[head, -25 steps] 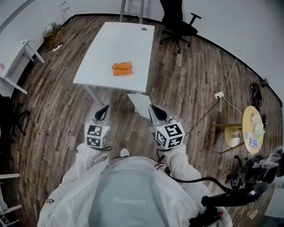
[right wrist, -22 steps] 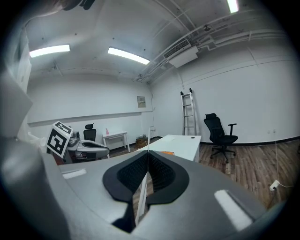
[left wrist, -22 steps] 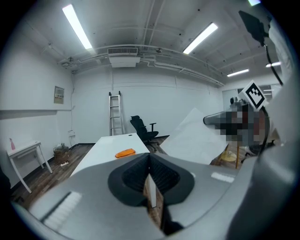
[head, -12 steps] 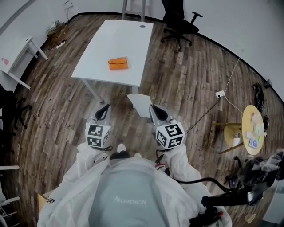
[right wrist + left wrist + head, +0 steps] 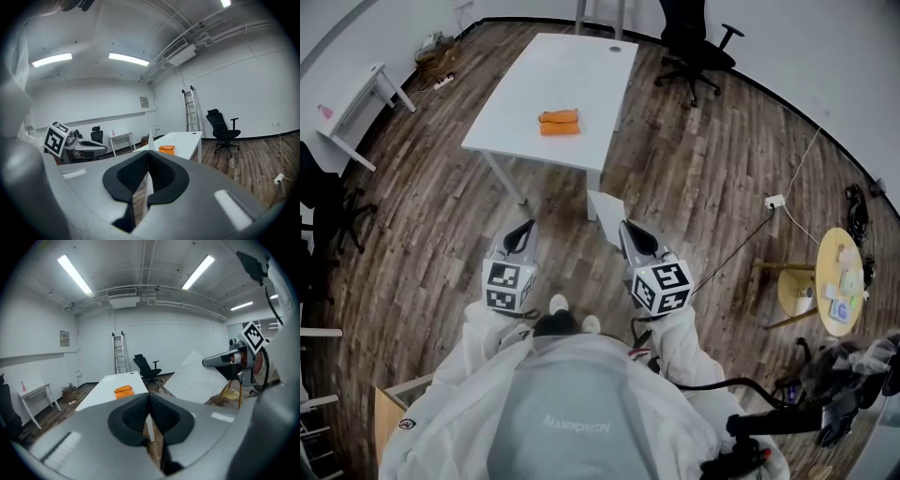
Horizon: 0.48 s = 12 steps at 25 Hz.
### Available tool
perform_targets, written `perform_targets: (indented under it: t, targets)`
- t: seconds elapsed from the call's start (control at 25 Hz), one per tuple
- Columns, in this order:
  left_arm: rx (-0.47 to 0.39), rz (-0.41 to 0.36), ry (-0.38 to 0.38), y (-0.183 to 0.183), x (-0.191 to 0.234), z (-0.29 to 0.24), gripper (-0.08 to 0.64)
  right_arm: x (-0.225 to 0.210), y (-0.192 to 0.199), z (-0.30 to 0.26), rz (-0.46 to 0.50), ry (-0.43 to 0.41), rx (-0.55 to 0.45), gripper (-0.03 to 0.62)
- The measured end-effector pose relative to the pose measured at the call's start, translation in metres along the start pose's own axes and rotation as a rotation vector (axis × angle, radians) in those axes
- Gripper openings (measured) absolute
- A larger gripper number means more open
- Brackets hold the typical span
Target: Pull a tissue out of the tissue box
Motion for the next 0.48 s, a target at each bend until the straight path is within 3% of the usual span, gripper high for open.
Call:
perform_targets:
  t: [0.48]
  targets:
    - [-0.028, -0.003, 0.021, -0.003, 0.0021, 0.0002, 0.0, 0.0077, 0.0028, 0.0036, -0.006, 0.021, -0.009, 0.003]
Point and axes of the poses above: the fingertips, and each gripper's own axes: z backward along the fingers, x to its left, y out of its underside, the point moved 8 cm from there along z, backward along the fingers, and after that the axes turned 6 degrees about -z, right-handed, at the moved point
